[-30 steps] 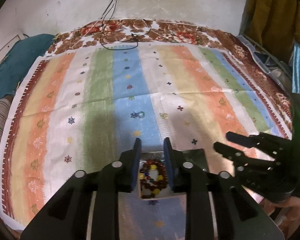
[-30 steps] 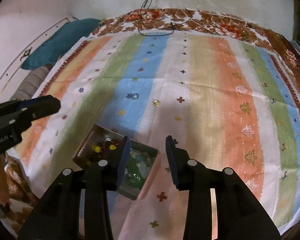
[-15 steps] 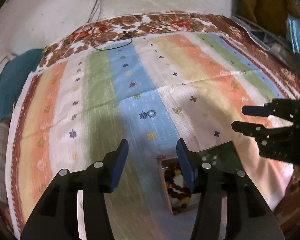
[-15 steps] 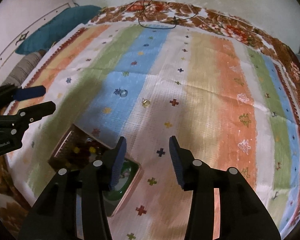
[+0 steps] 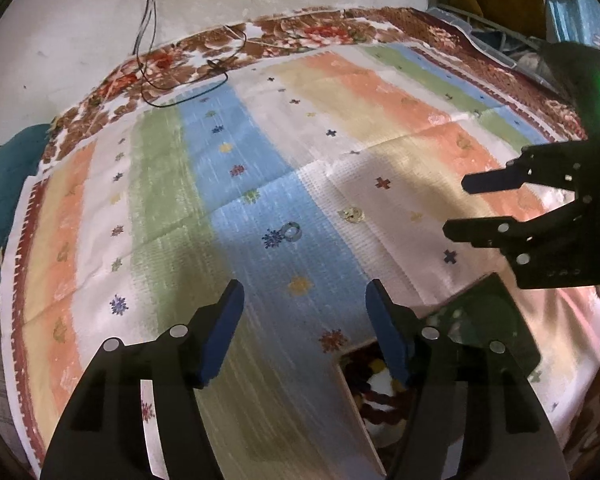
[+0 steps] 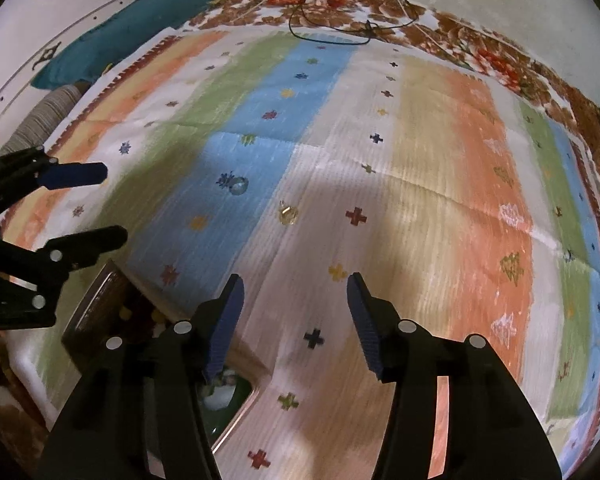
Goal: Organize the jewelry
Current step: 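Move both open tools down to the silver ring and gold charm, then grasp the silver ring with left tool while right tool grasps gold charm, then carry the ring and charm up and over the silver tin, then open both tools to drop the ring and charm into the tin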
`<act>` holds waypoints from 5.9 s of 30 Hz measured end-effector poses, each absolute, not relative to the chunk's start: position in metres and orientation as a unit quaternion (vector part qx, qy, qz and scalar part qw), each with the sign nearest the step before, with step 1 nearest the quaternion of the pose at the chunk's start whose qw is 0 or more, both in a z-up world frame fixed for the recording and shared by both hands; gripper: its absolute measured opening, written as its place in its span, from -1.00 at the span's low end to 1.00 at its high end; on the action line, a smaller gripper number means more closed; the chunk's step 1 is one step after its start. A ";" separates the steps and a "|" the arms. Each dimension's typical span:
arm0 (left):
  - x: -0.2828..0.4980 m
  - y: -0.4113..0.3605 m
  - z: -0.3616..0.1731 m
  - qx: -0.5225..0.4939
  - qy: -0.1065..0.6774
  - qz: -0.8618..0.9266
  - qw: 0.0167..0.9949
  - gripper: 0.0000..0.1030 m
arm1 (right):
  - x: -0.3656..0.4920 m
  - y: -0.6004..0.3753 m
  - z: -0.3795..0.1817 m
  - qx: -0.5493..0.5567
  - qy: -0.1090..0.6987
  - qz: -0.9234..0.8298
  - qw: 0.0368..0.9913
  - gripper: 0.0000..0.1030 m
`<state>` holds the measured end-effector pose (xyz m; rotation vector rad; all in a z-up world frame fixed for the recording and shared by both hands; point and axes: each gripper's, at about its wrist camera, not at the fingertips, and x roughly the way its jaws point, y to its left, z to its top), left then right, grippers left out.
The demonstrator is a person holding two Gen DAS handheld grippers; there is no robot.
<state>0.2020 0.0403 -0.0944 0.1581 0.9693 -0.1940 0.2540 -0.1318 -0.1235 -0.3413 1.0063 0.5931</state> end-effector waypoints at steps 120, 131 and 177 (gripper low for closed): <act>0.214 0.040 -0.073 0.033 0.460 -0.031 0.887 -0.65 | 0.268 -0.135 -0.094 -0.108 0.455 0.238 0.851 -0.67; 0.178 0.026 -0.046 0.027 0.440 -0.041 0.897 -0.65 | 0.235 -0.148 -0.079 -0.088 0.447 0.247 0.855 -0.67; 0.101 0.020 -0.014 0.009 0.421 -0.036 0.906 -0.05 | 0.152 -0.158 -0.070 -0.101 0.441 0.293 0.843 0.01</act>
